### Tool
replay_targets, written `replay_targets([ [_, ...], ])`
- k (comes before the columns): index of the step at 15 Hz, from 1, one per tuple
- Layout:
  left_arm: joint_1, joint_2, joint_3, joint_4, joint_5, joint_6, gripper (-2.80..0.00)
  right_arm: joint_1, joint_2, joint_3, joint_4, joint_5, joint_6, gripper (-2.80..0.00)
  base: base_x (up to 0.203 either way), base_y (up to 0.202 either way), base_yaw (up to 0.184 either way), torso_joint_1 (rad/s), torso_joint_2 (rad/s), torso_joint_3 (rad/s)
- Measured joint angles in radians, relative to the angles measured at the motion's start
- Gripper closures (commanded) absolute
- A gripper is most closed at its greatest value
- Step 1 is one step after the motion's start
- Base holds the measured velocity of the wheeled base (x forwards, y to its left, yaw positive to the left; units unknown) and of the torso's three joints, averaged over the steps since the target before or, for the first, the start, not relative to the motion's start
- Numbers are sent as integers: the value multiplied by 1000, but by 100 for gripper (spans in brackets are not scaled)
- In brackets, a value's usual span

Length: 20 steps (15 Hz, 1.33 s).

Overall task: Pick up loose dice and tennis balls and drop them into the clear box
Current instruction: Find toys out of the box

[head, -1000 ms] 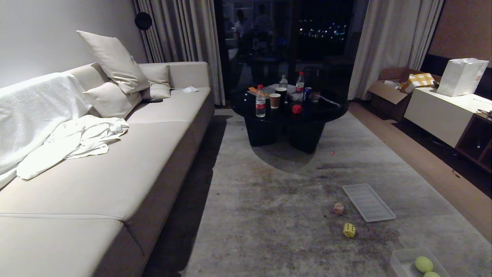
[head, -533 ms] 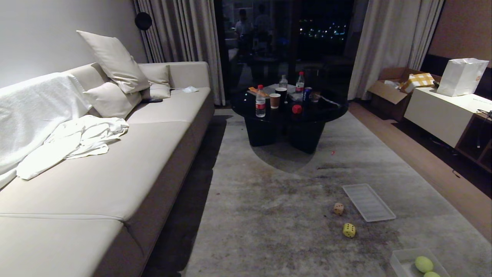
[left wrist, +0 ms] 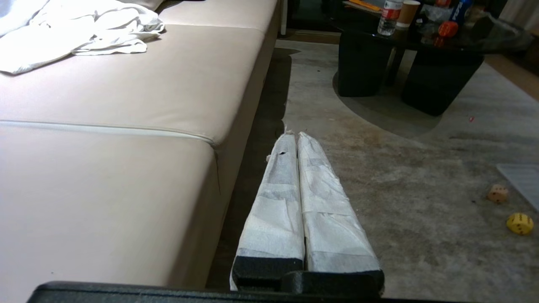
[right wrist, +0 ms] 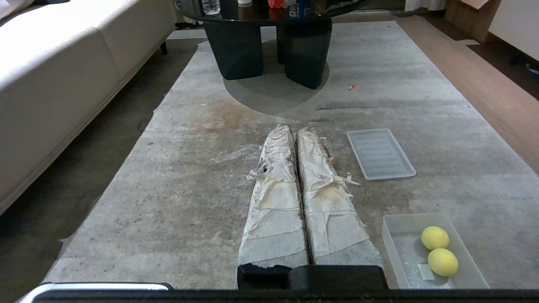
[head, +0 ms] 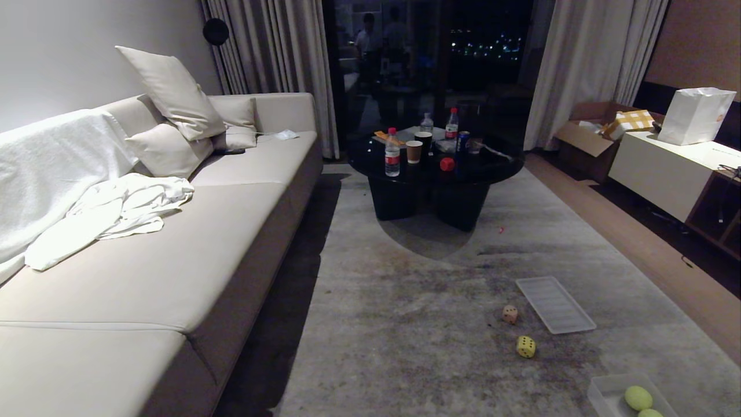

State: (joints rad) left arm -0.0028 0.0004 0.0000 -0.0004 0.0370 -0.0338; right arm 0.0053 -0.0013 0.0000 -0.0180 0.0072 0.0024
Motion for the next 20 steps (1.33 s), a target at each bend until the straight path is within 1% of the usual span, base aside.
replay_targets([
  [3,-1,0,0,-1,-6,25,0,-1,0,0,0,-1,3,0,0,0,0,0,0,0],
  [8,0,0,0,0,-5,27,0,1,0,0,0,0,1,0,0,0,0,0,0,0],
  [10,-1,0,0,0,-5,27,0,0,0,0,0,0,0,0,2,3,-96,5,4,3],
  [17,-1,0,0,-1,-5,25,0,0,0,0,0,0,0,0,-1,9,-152,4,1,3],
  [20,0,0,0,-1,-5,26,0,0,0,0,0,0,-1,0,-1,0,-20,2,0,0],
])
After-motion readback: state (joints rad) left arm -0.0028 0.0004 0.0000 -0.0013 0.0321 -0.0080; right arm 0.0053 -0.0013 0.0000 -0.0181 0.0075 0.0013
